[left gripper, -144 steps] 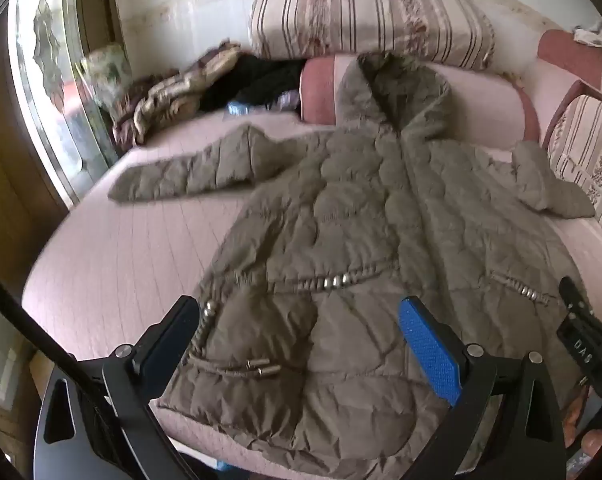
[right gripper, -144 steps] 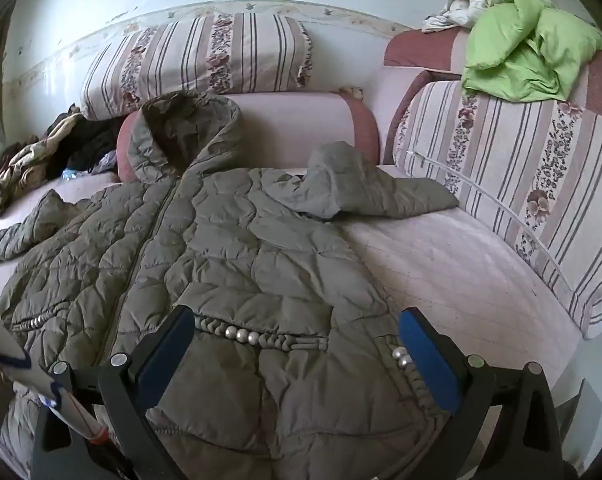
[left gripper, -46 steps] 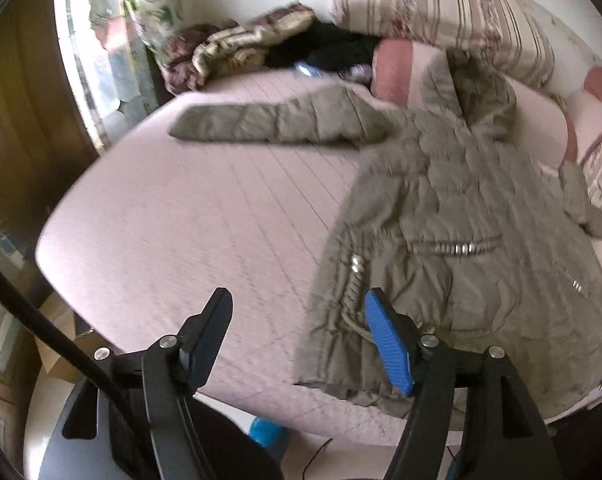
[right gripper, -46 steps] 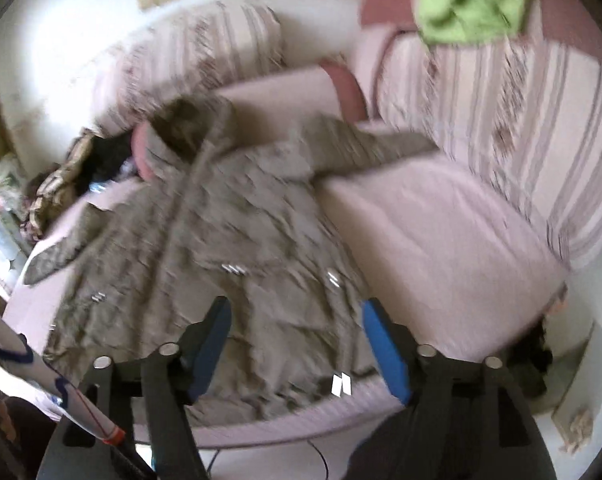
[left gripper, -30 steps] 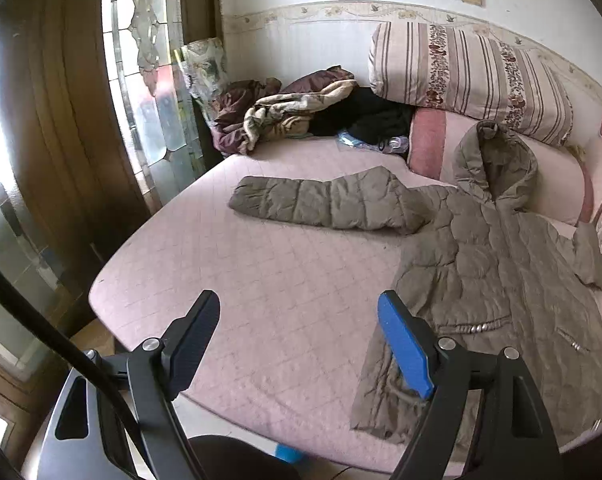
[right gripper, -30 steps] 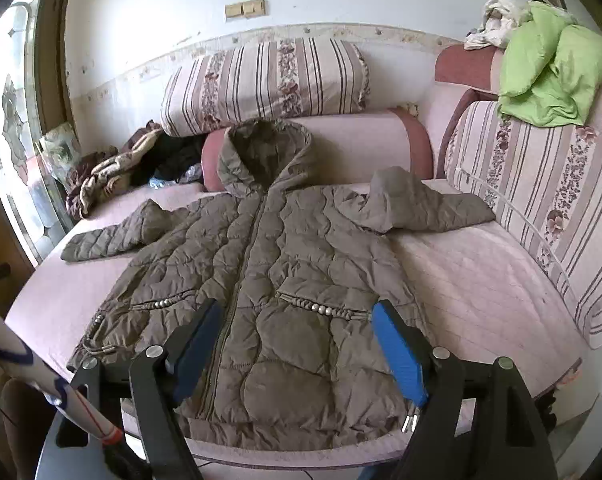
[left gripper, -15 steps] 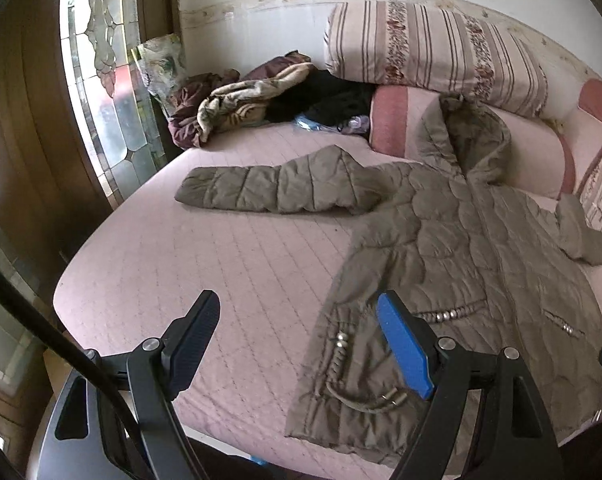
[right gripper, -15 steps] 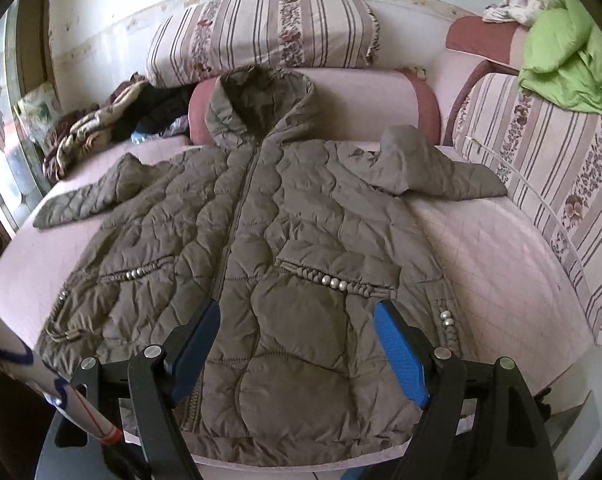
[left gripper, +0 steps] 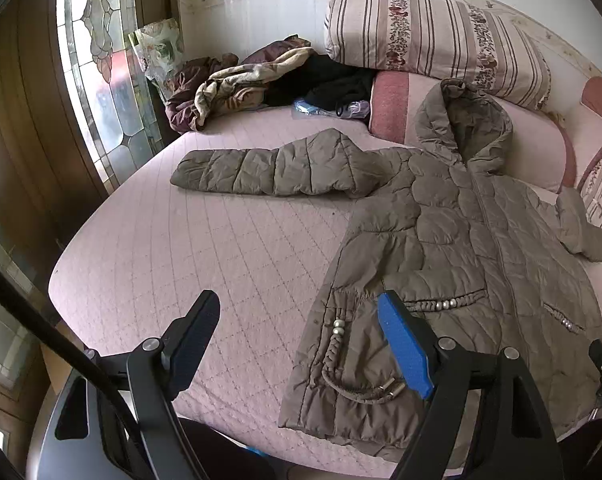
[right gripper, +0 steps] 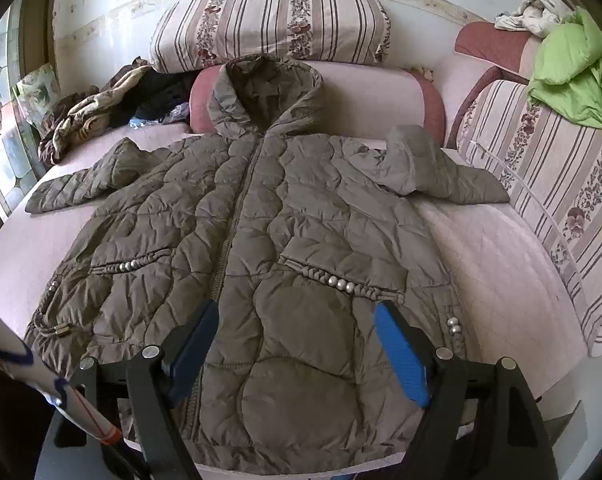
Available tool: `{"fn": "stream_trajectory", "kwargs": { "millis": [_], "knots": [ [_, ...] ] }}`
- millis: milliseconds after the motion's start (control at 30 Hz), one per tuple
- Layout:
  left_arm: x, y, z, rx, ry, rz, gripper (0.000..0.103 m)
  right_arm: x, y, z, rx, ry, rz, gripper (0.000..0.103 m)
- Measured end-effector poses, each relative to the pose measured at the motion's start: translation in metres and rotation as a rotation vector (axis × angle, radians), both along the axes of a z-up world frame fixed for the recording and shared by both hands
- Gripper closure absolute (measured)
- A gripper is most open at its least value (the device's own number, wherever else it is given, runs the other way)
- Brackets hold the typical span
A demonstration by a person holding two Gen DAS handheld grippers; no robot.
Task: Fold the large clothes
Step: 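Move the left gripper toward the coat sleeve nearest it, then grasp the sleeve cuff with the left gripper and lift it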
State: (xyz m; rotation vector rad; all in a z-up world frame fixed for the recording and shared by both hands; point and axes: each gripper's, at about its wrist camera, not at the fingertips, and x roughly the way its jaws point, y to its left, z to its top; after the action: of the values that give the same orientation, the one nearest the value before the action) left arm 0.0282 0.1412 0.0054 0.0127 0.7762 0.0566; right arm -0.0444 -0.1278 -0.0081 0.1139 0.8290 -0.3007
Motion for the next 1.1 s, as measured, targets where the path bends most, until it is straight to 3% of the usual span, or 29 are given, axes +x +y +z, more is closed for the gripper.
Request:
{"fn": "stream_trajectory", "kwargs": {
  "millis": [667, 1100],
  "knots": [
    [0.036, 0.013, -0.026, 0.031, 0.047, 0.039, 0.022, 0.040, 0.023, -0.020, -0.015, 0.064, 0.054, 0.017],
    [0.080, 0.050, -0.047, 0.036, 0.076, 0.110, 0.022, 0.070, 0.044, -0.034, -0.039, 0.107, 0.089, 0.017]
  ]
}}
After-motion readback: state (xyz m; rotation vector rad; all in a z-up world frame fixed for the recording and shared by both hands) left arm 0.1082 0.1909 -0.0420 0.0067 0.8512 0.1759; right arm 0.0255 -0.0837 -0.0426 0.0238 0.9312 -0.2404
